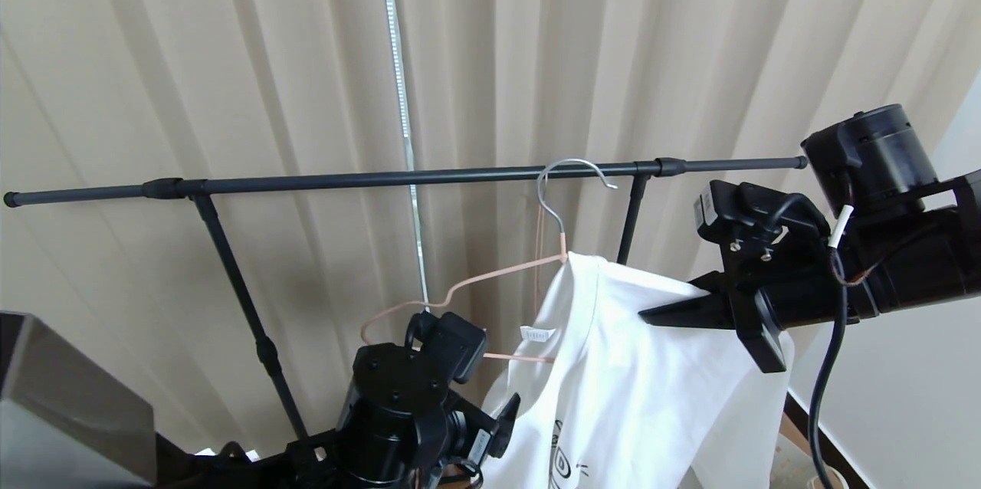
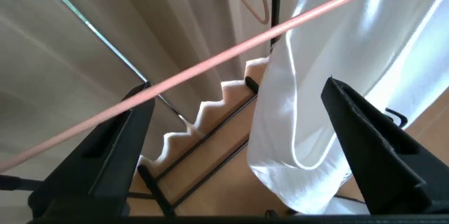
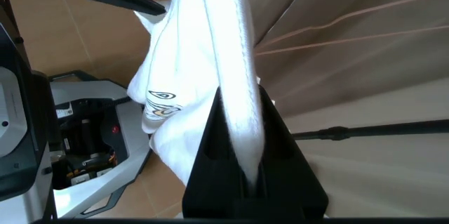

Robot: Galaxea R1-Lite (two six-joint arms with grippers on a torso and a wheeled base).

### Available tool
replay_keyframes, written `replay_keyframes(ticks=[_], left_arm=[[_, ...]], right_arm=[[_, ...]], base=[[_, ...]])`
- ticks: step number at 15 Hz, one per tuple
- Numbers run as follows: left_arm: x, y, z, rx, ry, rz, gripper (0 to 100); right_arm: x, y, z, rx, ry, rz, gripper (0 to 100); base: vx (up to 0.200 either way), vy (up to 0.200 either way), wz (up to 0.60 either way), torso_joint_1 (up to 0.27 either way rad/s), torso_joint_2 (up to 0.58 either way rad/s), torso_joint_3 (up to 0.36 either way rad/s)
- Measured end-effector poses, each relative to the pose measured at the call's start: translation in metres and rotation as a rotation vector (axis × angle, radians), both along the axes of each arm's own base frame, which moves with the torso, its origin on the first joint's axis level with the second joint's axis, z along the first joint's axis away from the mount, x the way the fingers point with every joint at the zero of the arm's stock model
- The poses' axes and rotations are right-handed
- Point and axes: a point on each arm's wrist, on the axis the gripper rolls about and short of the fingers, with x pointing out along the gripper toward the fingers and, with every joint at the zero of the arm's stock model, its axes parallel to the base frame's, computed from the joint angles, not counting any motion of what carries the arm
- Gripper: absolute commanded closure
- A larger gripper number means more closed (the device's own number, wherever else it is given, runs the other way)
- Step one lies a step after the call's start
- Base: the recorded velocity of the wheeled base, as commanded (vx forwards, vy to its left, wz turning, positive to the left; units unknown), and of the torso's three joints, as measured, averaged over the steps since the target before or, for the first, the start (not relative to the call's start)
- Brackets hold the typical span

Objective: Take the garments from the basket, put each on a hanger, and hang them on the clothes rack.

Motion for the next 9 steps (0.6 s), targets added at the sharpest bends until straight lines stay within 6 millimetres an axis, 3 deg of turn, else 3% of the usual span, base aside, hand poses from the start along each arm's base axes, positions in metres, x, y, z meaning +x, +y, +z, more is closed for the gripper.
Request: replay_keyframes(ticks=[9], left_arm=[[0.011,-0.012,-0.038,0.042,0.024,0.017,0]], right_arm=[[0.0,-0.001,0.002,0.003,-0.007,-0.004,100]], base=[[0.0,0.0,0.0,0.0,0.0,0.0]])
